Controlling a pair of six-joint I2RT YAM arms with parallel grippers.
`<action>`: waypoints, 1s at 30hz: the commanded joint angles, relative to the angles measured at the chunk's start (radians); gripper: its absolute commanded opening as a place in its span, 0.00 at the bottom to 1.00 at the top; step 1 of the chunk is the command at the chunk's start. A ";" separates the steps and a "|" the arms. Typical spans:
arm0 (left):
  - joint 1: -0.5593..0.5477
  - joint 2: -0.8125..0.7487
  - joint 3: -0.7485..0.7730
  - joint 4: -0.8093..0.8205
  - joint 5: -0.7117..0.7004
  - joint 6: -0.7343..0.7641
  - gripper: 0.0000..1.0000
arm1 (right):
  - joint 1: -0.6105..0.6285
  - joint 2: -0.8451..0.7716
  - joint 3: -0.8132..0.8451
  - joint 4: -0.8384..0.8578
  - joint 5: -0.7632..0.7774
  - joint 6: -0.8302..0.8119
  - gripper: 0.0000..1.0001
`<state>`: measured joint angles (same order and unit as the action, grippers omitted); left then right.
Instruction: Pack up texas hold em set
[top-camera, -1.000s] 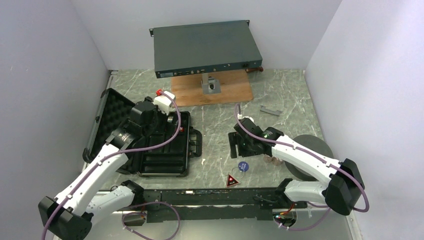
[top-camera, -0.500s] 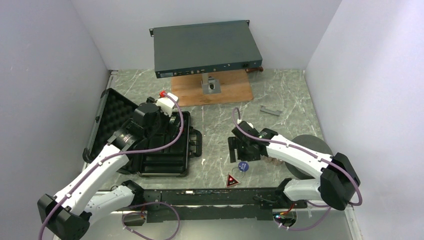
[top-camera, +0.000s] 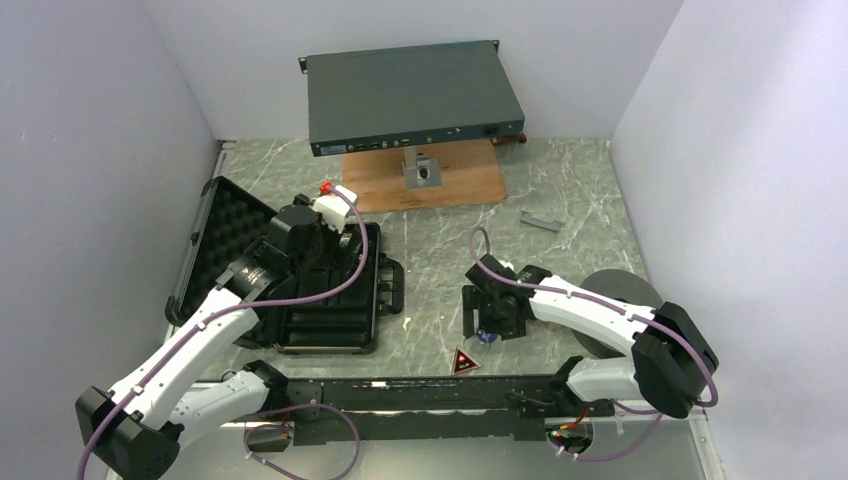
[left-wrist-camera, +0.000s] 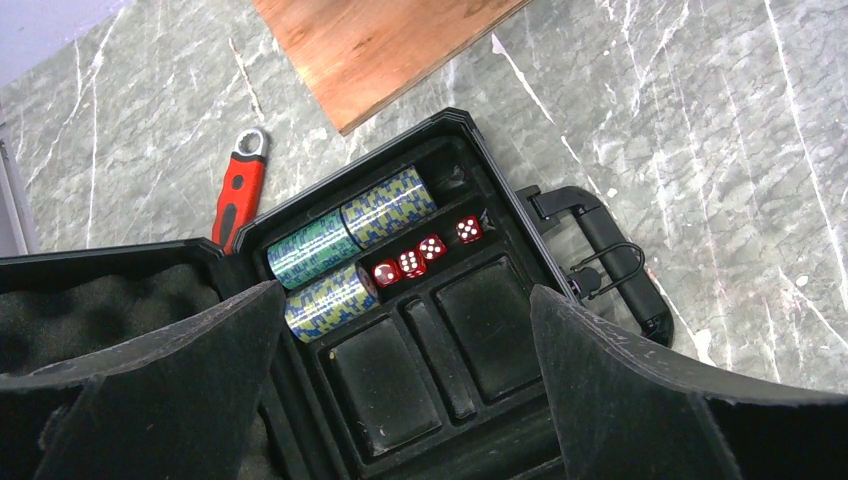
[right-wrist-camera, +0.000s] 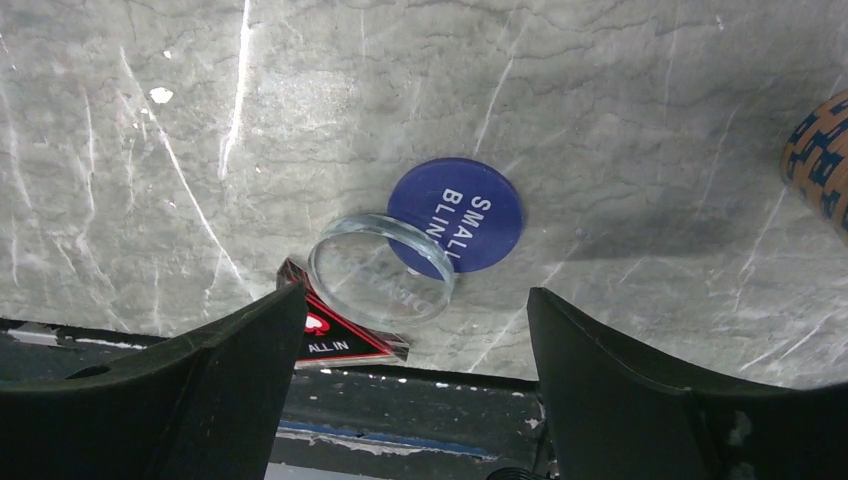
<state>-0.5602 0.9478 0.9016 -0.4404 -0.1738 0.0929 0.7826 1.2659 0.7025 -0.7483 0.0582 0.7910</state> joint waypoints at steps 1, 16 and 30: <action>-0.009 0.000 0.016 0.007 -0.012 0.003 1.00 | 0.006 -0.029 -0.013 0.038 -0.018 0.057 0.86; -0.012 0.018 0.020 0.003 -0.017 0.007 1.00 | 0.008 0.008 -0.021 0.084 -0.044 0.047 0.91; -0.013 0.025 0.017 0.002 -0.027 0.008 0.99 | 0.014 0.058 -0.024 0.103 -0.061 0.036 0.85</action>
<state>-0.5690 0.9733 0.9016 -0.4446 -0.1833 0.0933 0.7723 1.3182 0.6765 -0.6674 0.0090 0.8299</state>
